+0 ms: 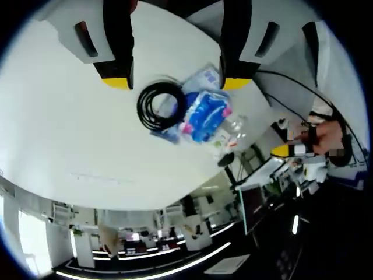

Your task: Arrange the tabletop items into an orderly group along one side of the table until the central work area is clear of visible clutter.

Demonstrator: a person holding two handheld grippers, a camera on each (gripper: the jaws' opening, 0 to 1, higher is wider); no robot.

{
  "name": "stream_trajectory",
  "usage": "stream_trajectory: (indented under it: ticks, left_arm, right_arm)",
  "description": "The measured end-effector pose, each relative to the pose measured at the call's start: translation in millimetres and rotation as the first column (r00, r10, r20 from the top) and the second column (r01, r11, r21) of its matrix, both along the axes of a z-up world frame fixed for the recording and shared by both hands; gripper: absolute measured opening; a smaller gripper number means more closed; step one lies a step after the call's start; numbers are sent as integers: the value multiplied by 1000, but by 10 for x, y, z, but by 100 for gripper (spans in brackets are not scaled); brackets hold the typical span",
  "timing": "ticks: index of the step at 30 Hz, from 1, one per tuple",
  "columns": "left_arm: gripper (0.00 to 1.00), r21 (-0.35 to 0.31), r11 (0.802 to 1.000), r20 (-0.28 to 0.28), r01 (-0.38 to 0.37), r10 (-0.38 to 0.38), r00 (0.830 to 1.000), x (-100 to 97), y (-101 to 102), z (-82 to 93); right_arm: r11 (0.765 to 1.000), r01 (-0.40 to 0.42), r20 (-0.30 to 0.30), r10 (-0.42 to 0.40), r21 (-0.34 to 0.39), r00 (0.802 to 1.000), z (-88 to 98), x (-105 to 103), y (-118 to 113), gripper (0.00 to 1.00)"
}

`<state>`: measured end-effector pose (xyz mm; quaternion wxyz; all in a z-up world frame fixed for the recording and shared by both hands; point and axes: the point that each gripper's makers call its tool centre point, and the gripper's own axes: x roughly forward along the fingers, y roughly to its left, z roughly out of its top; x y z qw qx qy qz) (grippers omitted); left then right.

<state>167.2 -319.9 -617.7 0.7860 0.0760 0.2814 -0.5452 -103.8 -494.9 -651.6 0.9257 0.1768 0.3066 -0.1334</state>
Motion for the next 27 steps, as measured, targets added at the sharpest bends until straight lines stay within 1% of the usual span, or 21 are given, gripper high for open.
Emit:
stream_trajectory:
  ticks: [10, 20, 27]
  left_arm:
    - [55, 13, 1000, -11, 2, -2, 1000, -32, 53, -37]
    - [54, 29, 999, -21, 13, -12, 1000, -110, 92, -74]
    - [53, 40, 999, -37, 10, -9, 999, -166, 158, -112]
  right_arm:
    - [1000, -9, -9, 9, 8, 1000, -28, 4, 49, 57]
    - [1000, -9, -11, 9, 15, 1000, -38, -3, 99, 56]
    - [1000, -9, -14, 9, 20, 1000, -70, -38, 148, 55]
